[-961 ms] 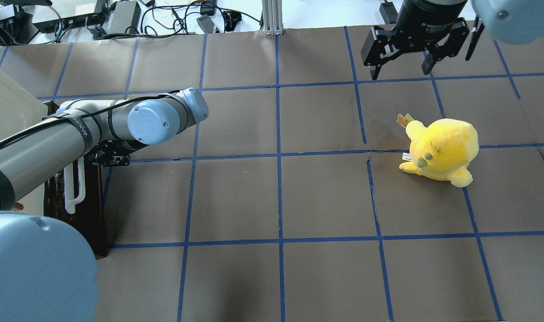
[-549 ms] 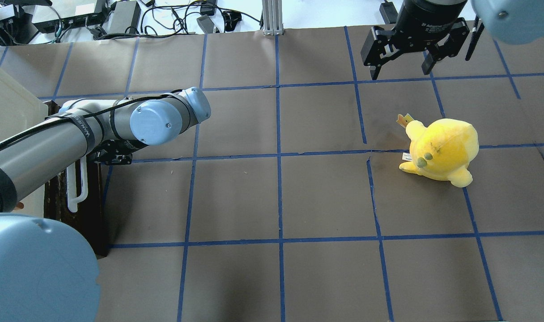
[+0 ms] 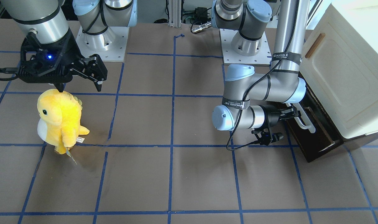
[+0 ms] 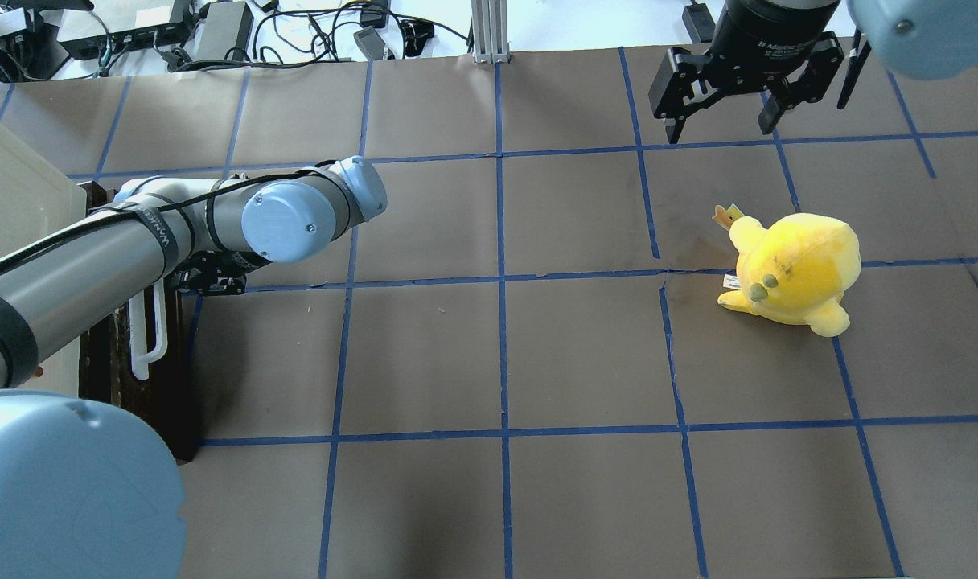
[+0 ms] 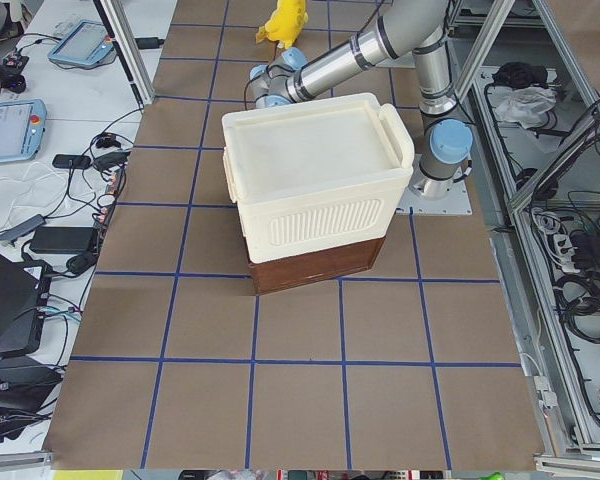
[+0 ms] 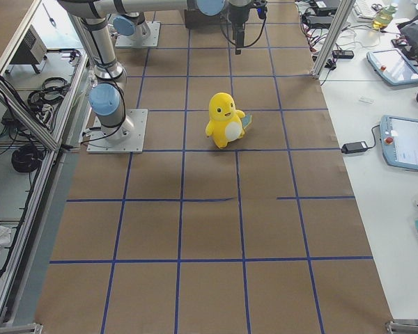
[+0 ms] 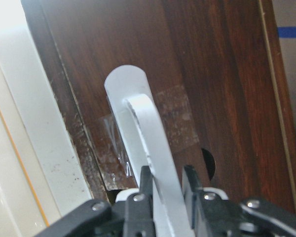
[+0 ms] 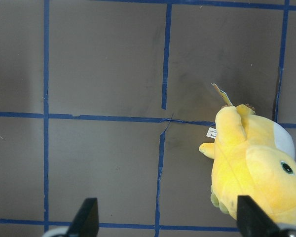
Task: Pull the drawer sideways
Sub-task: 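Pull the handle with the left gripper, sliding the drawer away from the cabinet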
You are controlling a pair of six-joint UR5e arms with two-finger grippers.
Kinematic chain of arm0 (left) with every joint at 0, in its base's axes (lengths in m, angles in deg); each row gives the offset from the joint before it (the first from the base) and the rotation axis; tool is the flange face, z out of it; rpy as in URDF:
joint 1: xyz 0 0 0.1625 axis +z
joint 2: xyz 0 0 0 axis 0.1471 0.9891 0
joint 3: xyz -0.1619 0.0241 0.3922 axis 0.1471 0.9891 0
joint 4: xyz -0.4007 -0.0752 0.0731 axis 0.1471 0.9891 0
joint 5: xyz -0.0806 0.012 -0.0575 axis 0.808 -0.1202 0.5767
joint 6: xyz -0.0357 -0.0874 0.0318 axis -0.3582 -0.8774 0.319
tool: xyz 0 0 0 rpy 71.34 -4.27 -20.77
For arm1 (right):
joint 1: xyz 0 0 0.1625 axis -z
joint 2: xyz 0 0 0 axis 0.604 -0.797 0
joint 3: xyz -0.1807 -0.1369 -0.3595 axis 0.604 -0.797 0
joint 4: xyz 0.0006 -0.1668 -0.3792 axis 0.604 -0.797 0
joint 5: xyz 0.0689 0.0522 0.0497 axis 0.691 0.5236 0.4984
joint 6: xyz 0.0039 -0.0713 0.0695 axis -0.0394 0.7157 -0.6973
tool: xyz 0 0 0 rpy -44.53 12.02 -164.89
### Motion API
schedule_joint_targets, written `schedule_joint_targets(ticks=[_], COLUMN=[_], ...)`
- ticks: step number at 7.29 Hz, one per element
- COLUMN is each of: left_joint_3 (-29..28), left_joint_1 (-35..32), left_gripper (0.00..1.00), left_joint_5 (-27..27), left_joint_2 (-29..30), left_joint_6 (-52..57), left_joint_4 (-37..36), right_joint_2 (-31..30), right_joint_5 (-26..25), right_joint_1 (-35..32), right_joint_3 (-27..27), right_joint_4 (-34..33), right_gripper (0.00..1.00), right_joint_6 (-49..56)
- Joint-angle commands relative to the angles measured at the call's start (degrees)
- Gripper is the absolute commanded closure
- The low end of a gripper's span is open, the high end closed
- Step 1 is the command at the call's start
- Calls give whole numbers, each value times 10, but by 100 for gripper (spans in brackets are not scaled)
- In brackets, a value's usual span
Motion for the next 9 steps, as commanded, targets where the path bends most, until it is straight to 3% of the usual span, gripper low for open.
schedule_joint_targets(ticks=[1,4,9], left_joint_3=[-18,-25,-28], left_joint_1=[-15,-42,-47], left_gripper=[69,69,68], left_joint_5=[35,62,59], left_joint_2=[0,4,0], left_joint_6=[1,2,19], left_joint_4=[0,0,1], right_joint_2=[0,0,0], right_joint_5=[0,0,0], right_joint_1=[0,0,0], right_joint_3=[0,0,0], right_joint_4=[0,0,0], right_gripper=[0,0,0], right_joint_6=[0,0,0])
